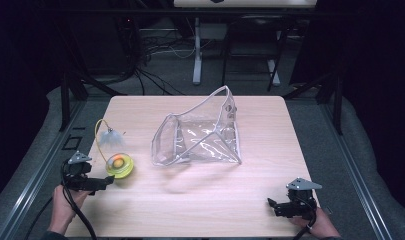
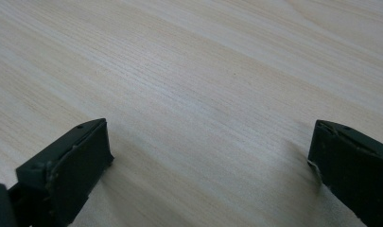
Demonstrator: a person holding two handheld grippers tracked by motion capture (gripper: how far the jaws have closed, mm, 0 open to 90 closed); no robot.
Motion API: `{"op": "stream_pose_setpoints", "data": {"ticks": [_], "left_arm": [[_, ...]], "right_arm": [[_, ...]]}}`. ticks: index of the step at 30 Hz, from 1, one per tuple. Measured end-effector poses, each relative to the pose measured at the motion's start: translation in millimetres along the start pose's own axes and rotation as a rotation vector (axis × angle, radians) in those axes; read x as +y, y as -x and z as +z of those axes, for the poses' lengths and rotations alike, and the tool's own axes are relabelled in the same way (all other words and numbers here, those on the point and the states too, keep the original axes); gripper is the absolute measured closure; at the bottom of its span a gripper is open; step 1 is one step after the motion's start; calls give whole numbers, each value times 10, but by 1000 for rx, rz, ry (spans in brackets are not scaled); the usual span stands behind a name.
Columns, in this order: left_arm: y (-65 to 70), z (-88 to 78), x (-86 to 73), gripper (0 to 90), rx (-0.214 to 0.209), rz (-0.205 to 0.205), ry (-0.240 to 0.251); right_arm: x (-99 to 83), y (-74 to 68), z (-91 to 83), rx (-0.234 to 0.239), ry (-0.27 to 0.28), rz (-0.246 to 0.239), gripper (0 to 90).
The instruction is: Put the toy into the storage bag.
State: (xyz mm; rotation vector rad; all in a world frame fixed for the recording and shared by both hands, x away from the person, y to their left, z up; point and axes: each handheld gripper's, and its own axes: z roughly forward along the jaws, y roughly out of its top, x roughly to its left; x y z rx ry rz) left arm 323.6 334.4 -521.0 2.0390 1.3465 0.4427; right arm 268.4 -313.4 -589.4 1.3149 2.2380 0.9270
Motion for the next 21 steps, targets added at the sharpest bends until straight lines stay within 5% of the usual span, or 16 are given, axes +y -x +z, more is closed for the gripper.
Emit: {"op": "stream_pose_setpoints", "data": {"ticks": [21], "left_arm": [[-20, -69, 237, 0, 2, 4, 112]], "right_arm": [[0, 0, -1, 0, -1, 0, 0]]}}
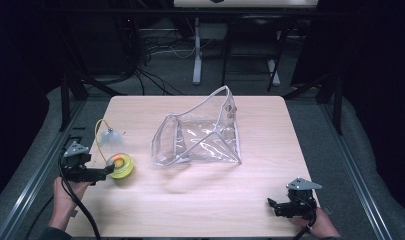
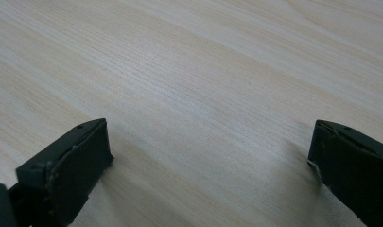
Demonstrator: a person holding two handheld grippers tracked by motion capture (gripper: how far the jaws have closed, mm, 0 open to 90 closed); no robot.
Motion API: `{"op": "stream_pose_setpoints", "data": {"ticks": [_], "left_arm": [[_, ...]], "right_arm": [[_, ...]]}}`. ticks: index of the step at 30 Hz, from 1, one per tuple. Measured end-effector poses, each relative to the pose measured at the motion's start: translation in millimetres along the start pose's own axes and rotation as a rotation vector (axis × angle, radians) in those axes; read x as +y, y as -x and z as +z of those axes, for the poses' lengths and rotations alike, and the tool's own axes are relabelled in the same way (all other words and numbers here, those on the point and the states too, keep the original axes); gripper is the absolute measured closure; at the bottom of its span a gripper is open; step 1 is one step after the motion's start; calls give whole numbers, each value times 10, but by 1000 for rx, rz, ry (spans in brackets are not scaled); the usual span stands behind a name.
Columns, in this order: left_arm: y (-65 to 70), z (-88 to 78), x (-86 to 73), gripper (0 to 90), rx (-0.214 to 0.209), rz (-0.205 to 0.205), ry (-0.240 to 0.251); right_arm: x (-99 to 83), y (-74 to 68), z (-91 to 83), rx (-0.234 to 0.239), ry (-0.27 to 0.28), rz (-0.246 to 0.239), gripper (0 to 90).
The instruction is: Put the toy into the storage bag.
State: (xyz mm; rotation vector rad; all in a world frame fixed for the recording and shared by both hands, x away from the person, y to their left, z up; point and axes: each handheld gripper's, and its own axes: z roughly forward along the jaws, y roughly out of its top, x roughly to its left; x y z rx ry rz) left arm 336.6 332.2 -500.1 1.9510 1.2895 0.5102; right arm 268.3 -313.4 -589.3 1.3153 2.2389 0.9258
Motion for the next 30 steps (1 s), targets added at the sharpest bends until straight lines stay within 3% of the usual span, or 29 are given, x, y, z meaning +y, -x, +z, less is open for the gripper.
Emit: {"op": "stream_pose_setpoints", "data": {"ticks": [6, 12, 16, 20, 30], "left_arm": [[-37, -38, 109, 0, 19, -15, 62], [-67, -156, 263, 17, 7, -47, 137], [-25, -243, 370, 180, 11, -38, 177], [6, -245, 384, 336, 27, -29, 175], [42, -248, 367, 715, 2, -1, 195]], "right_arm": [[0, 0, 0, -3, 0, -1, 0], [0, 0, 0, 0, 0, 0, 0], [0, 0, 1, 0, 0, 0, 0], [0, -1, 1, -1, 1, 0, 0], [0, -1, 1, 0, 1, 0, 0]]}}
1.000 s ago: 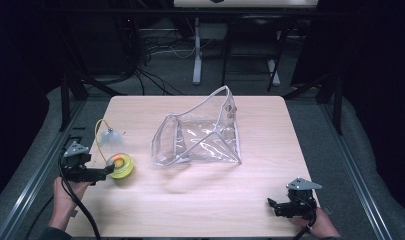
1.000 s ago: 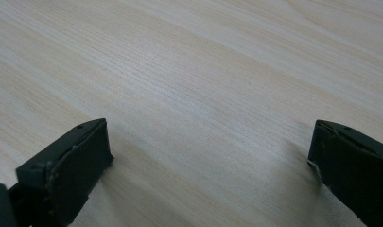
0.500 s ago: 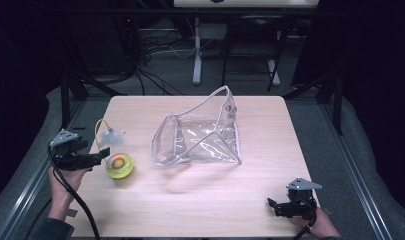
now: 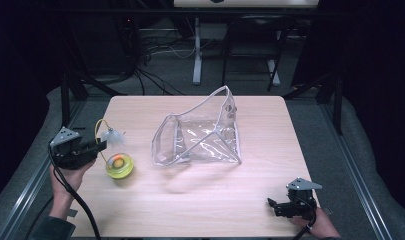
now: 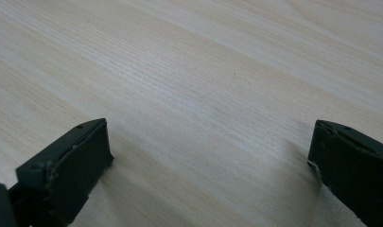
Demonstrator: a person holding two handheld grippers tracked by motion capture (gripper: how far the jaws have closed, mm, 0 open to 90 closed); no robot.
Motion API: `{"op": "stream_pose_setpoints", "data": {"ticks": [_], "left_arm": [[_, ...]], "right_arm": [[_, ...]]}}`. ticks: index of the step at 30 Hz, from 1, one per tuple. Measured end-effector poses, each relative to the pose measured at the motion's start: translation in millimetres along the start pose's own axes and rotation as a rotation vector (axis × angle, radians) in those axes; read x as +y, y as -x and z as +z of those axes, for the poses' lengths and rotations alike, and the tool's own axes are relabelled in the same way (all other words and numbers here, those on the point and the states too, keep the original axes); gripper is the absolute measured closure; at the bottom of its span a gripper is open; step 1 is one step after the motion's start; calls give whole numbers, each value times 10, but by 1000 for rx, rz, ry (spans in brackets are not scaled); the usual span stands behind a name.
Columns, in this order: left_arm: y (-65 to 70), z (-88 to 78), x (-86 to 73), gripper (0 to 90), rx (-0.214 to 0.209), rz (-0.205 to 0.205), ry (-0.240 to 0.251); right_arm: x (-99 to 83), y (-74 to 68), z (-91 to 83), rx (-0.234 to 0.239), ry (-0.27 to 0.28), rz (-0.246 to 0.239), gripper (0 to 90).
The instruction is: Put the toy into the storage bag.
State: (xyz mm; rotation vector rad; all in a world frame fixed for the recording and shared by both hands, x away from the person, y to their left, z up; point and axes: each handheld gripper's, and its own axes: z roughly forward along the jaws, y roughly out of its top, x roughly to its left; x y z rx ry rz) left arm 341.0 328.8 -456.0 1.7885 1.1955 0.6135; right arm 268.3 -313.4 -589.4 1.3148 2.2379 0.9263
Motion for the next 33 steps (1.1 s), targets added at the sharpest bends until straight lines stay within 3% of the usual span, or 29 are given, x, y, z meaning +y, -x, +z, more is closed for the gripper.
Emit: {"op": "stream_pose_setpoints", "data": {"ticks": [5, 7, 19, 33], "left_arm": [[1, -17, -4, 858, -2, 1, 7], [0, -14, -5, 876, -7, 0, 6], [47, -9, 30, 883, -14, 25, 10], [61, -127, 92, 885, -30, 39, 22]], "right_arm": [[0, 0, 0, 0, -1, 0, 0], [0, 0, 0, 0, 0, 0, 0], [-1, 0, 0, 0, 1, 1, 0], [0, 0, 0, 0, 0, 0, 0]]}}
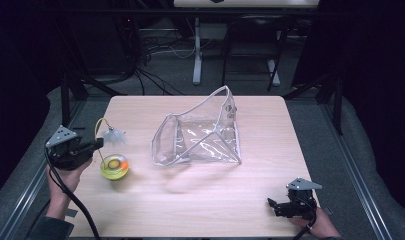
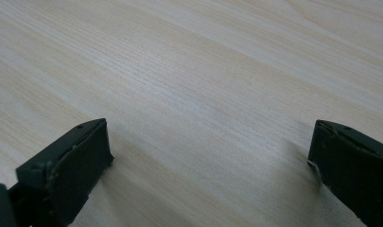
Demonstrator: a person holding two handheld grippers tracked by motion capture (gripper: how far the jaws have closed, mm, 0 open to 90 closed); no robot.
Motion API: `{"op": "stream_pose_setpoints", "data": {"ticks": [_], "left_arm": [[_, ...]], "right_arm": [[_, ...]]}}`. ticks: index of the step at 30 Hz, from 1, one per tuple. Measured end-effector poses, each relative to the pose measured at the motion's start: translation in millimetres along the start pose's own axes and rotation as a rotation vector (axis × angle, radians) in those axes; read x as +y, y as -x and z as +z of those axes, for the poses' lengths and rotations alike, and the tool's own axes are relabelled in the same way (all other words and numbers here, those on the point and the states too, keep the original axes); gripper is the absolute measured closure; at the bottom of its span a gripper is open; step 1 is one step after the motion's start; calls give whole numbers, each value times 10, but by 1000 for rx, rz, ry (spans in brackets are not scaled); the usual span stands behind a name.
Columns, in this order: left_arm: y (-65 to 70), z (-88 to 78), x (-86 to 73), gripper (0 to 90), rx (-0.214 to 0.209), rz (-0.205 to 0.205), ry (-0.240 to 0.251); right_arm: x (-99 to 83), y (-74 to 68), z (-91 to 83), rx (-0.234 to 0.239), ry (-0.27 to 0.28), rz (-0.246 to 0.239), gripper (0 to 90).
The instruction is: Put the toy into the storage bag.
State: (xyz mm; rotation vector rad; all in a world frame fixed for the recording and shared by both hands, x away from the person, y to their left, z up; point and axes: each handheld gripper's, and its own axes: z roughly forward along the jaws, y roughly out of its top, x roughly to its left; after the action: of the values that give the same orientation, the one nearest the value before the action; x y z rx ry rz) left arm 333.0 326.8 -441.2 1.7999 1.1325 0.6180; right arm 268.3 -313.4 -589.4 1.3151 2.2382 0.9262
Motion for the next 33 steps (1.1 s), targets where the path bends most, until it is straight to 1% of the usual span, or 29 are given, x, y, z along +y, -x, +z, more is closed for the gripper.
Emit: {"op": "stream_pose_setpoints", "data": {"ticks": [3, 7, 11, 16, 19, 23, 24, 25, 27, 33], "left_arm": [[9, -19, 20, 884, -2, 1, 6], [29, -43, 50, 884, -6, 12, 7], [39, -63, 84, 885, -7, 20, 11], [27, -101, 140, 884, -14, 17, 27], [31, -114, 205, 885, -16, 31, 26], [33, -119, 256, 885, -17, 39, 30], [32, -117, 283, 885, -19, 43, 31], [34, -108, 306, 884, -20, 47, 32], [35, -96, 334, 885, -21, 53, 27], [44, -66, 402, 884, -23, 57, 35]], "right_arm": [[0, 0, 0, 0, 0, 0, 0], [-2, -3, 4, -1, 6, 5, 0], [0, 0, 0, 0, 0, 0, 0], [0, 0, 0, 0, 0, 0, 0], [0, 0, 0, 0, 0, 0, 0], [-2, -4, 4, -1, 6, 5, 0], [0, 0, 0, 0, 0, 0, 0], [-3, -3, 4, -1, 6, 5, 0], [0, 0, 0, 0, 0, 0, 0], [0, 0, 0, 0, 0, 0, 0]]}}
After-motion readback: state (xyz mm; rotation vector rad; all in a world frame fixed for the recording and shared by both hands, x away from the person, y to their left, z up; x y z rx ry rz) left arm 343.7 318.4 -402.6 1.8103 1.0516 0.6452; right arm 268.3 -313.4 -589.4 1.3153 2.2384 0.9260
